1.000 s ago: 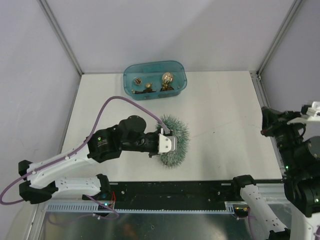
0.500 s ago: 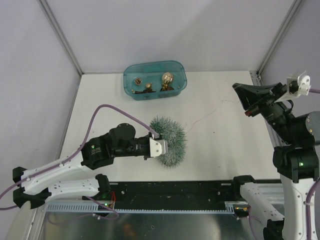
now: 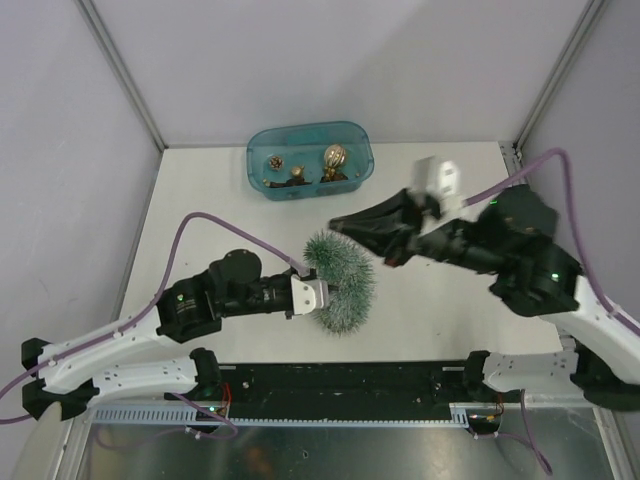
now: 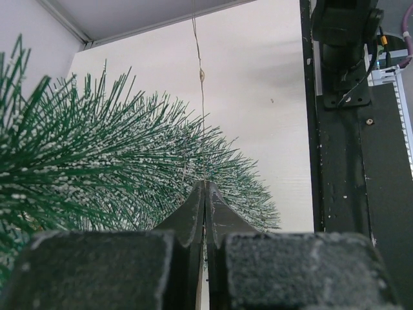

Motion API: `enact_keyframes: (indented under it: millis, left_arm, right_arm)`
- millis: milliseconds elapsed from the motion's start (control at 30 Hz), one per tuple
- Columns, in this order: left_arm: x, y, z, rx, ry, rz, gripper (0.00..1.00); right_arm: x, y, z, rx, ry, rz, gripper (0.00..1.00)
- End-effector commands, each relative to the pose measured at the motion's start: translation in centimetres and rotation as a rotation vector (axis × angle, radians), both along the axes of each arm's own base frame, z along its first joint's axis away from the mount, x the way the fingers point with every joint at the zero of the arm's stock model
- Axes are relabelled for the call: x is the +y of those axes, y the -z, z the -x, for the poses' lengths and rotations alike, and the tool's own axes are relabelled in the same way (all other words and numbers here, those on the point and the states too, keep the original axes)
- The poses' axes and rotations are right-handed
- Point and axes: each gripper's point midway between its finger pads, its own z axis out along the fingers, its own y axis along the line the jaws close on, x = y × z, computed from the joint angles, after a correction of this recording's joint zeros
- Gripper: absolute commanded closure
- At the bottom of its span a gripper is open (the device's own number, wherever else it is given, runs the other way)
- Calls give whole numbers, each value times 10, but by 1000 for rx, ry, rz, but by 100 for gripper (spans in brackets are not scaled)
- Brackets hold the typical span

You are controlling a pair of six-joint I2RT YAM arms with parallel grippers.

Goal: Decorate the small christmas tree

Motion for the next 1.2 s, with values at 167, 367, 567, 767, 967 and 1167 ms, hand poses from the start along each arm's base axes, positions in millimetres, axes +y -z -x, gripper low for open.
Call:
enact_keyframes:
  millis: [167,367,567,767,967,1167]
  left_arm:
    - [16,-4,-1,-25,-21,66,100]
    - [29,3,2,-25,-28,91,97]
    - [34,-5,2,-50,-33,121,69]
    - [44,-25,-6,-62,-95,179,8]
    - [57,-38,-13,-39,-151,223,1]
    - [75,-36,-24,-52,-236,236,0]
  right_arm:
    - [47,-20,-16,-177,191,102,100]
    - [69,-20,-56,-179,366,127,100]
    - [73,-34,-65,-164,420,69,100]
    - [83,-35,-66,-156,395,59,100]
    - [106,-20,-94,-173,427,135,100]
    - [134,-5,-121,-187,446,194,100]
